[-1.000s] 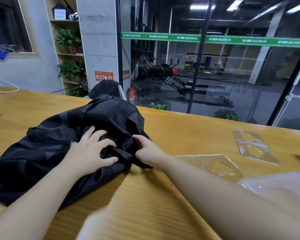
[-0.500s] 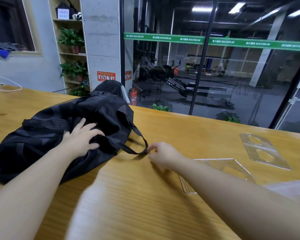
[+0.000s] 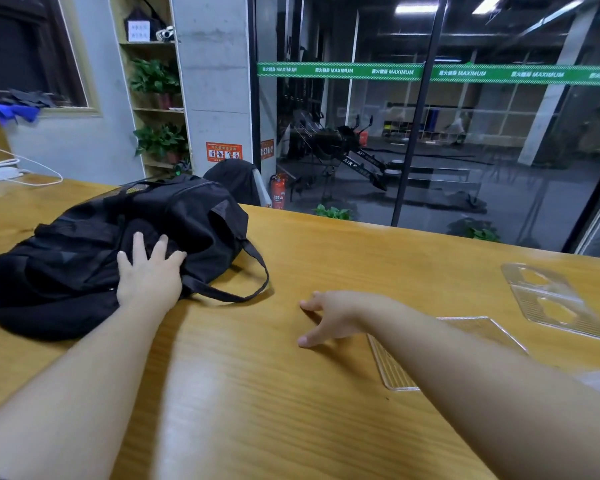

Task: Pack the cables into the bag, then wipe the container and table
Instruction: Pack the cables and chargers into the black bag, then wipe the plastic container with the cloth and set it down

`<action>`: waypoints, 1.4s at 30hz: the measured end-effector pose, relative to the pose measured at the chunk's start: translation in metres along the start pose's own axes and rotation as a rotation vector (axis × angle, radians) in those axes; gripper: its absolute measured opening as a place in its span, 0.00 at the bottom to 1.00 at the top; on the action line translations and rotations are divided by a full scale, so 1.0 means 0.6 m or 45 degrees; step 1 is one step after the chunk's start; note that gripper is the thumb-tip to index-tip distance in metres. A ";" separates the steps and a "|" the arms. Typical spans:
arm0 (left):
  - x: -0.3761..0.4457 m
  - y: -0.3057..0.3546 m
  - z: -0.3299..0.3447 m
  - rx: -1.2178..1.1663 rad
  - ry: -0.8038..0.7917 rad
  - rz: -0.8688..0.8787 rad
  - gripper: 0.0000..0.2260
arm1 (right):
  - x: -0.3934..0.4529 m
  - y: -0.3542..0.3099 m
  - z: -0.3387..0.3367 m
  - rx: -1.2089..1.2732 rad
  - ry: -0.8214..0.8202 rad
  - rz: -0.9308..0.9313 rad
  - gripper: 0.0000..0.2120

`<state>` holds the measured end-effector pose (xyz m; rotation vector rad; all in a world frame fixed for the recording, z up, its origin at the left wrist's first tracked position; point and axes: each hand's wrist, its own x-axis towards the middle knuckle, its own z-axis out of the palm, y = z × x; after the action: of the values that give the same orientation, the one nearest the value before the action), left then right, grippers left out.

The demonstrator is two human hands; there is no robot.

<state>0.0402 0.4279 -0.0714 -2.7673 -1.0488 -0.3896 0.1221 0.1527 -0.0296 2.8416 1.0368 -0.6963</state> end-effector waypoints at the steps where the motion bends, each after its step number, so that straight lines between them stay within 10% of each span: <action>1: -0.005 0.000 0.002 -0.011 0.020 0.010 0.24 | 0.001 -0.002 0.002 -0.014 0.001 0.003 0.39; 16: -0.177 0.126 -0.113 -0.503 -0.259 0.142 0.28 | -0.039 -0.030 0.029 -0.337 0.100 -0.045 0.22; 20: -0.222 0.175 -0.138 -0.564 -0.283 0.358 0.24 | -0.129 0.007 0.013 -0.011 0.101 -0.217 0.19; 30: -0.340 0.319 -0.216 -0.911 -0.294 0.797 0.21 | -0.318 0.159 0.020 0.245 0.703 -0.225 0.13; 42: -0.460 0.462 -0.244 -0.951 -0.765 1.085 0.53 | -0.457 0.336 0.102 0.498 0.946 0.049 0.11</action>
<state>-0.0008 0.0147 -0.0282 -3.7293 0.4348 0.2528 0.0373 -0.1801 0.0084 3.5571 0.9677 0.2386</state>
